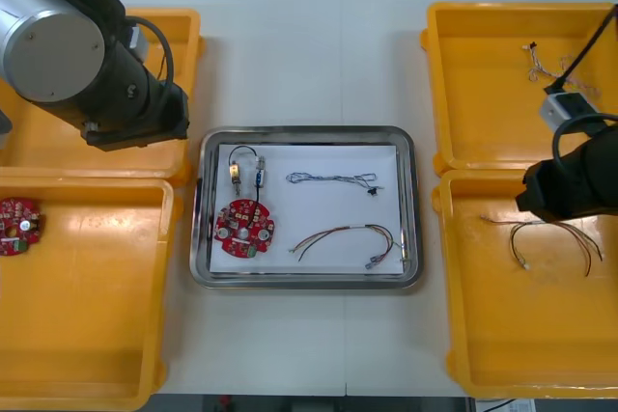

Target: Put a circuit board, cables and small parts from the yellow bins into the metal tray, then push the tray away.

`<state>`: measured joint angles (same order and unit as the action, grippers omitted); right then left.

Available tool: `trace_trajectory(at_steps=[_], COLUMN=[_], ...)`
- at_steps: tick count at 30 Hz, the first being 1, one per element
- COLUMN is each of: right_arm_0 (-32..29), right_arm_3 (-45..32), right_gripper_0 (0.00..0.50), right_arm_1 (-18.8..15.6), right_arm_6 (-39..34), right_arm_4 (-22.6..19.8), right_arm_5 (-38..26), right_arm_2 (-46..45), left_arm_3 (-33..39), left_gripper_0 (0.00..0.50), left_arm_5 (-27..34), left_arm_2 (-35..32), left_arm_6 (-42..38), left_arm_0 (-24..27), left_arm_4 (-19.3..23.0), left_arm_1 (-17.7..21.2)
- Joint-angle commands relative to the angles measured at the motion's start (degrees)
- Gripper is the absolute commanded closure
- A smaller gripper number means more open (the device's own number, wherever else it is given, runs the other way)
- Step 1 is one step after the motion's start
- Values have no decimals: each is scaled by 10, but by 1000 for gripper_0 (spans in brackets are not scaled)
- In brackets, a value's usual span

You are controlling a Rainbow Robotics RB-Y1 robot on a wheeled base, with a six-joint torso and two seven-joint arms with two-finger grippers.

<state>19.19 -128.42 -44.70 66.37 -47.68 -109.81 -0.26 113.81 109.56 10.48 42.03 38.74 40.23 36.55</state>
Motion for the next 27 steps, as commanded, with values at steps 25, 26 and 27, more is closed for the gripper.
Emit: trace_trajectory(at_steps=[25, 26, 27], right_arm_0=[217, 224, 231], right_arm_3=[-10, -8, -4], right_gripper_0=[0, 0, 0], right_arm_1=[-15, -14, -11], right_arm_6=[92, 96, 100], right_arm_4=[-46, -47, -49], right_arm_5=[87, 94, 100], right_arm_2=[351, 362, 374], left_arm_3=[4, 5, 7], left_gripper_0=[0, 0, 0], left_arm_5=[4, 4, 4], left_arm_2=[-289, -290, -290], left_arm_6=[227, 227, 226], left_arm_0=[-194, -195, -195], left_arm_4=[112, 110, 108], left_arm_1=[145, 145, 145])
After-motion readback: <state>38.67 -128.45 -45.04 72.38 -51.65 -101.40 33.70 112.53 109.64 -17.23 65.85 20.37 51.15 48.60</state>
